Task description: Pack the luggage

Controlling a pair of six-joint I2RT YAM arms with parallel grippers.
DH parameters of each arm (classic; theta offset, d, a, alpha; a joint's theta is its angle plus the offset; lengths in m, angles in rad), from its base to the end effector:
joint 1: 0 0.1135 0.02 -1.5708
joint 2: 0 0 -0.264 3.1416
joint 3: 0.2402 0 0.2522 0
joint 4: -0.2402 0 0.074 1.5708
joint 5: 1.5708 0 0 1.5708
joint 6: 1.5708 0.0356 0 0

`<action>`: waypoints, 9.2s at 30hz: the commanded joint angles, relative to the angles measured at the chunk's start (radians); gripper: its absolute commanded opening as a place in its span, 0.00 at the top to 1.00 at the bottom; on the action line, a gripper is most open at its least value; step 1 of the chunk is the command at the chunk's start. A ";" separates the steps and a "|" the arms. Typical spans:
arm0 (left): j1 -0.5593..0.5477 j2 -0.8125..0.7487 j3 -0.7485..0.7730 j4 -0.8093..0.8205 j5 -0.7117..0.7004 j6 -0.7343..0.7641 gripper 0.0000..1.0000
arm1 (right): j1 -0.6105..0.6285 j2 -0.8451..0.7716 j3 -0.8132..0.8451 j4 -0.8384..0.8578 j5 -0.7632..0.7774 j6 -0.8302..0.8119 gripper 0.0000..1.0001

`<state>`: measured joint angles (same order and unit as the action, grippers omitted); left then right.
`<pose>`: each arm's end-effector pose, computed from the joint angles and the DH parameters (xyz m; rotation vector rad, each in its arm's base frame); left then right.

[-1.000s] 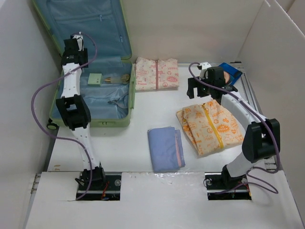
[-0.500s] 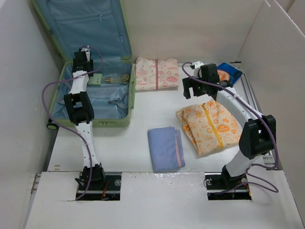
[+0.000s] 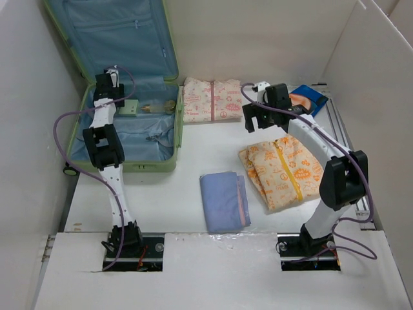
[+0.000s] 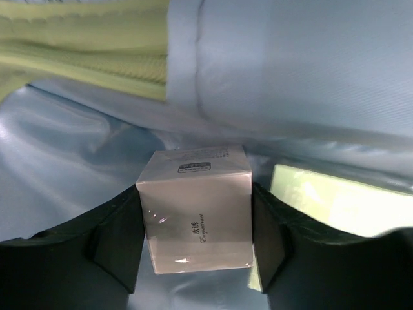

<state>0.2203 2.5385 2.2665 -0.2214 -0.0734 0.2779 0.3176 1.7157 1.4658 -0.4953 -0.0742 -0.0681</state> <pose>0.5712 0.1306 0.2034 0.0143 2.0849 0.3813 0.3704 0.1245 0.2980 -0.4822 2.2723 0.2121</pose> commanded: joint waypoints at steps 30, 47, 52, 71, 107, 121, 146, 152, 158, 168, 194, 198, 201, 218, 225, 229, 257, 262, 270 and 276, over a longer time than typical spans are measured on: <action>-0.565 -0.692 -0.346 -0.611 0.648 0.670 0.01 | -0.133 -0.322 -0.234 0.132 -0.101 0.013 0.00; -0.917 -0.429 -0.582 -0.647 0.718 0.664 0.01 | -0.080 -0.708 -0.521 0.156 -0.042 0.122 0.00; -0.960 -0.420 -0.679 -0.523 0.612 0.551 0.01 | -0.042 -0.769 -0.555 0.156 0.013 0.145 0.00; -0.997 -0.365 -0.780 -0.437 0.607 0.368 1.00 | 0.034 -0.801 -0.524 0.115 0.169 0.102 0.00; -0.374 -0.646 -0.144 -0.461 -0.054 0.136 1.00 | 0.034 -0.592 -0.360 0.297 0.209 -0.081 0.00; -0.096 -0.233 -0.207 -0.118 0.486 0.122 1.00 | 0.034 -0.230 -0.019 0.197 0.165 -0.154 0.00; 0.057 -0.156 -0.039 -0.098 -0.008 0.007 1.00 | 0.090 -0.225 0.001 0.144 0.194 -0.154 0.00; 0.070 -0.144 -0.016 -0.045 -0.057 0.055 1.00 | 0.090 -0.245 -0.019 0.133 0.203 -0.154 0.00; 0.070 -0.060 0.031 -0.047 -0.089 0.075 1.00 | 0.100 -0.245 -0.019 0.124 0.212 -0.154 0.00; 0.120 -0.035 0.031 -0.065 -0.158 0.001 1.00 | 0.081 -0.235 -0.001 0.106 0.232 -0.154 0.00; -0.008 -0.534 -0.185 -0.243 -0.022 0.095 0.00 | -0.588 0.551 0.497 0.219 -0.058 0.445 0.00; -0.027 -0.544 -0.176 -0.269 -0.008 0.073 0.00 | -0.568 0.659 0.588 0.219 -0.058 0.491 0.00; -0.027 -0.544 -0.147 -0.292 0.001 0.063 0.00 | -0.568 0.714 0.629 0.157 -0.030 0.559 0.00; -0.036 -0.535 -0.098 -0.302 0.067 0.027 0.00 | -0.518 0.628 0.508 0.031 0.243 0.691 0.00; -0.036 -0.535 -0.079 -0.302 0.047 0.027 0.00 | -0.538 0.740 0.520 0.070 0.056 0.755 0.25; -0.036 -0.557 -0.090 -0.302 0.047 0.027 0.00 | -0.538 0.731 0.467 0.196 0.002 0.818 0.66; -0.353 -0.649 -0.263 -0.409 0.371 0.106 0.11 | -0.443 0.429 0.420 0.386 -0.524 0.240 1.00; -0.446 -0.649 -0.320 -0.386 0.501 0.124 0.11 | -0.425 0.342 0.328 0.376 -0.605 0.194 1.00; -0.530 -0.537 -0.286 -0.326 0.734 0.040 0.11 | -0.361 0.214 0.194 0.376 -0.691 0.182 1.00; -0.530 -0.503 -0.330 -0.162 1.013 -0.092 0.04 | -0.289 0.081 0.131 0.376 -0.789 0.119 1.00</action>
<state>-0.3199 2.0594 1.9423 -0.5060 0.7258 0.2676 -0.0124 1.9289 1.5864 -0.2089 -0.7269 0.1005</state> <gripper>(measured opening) 0.949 0.178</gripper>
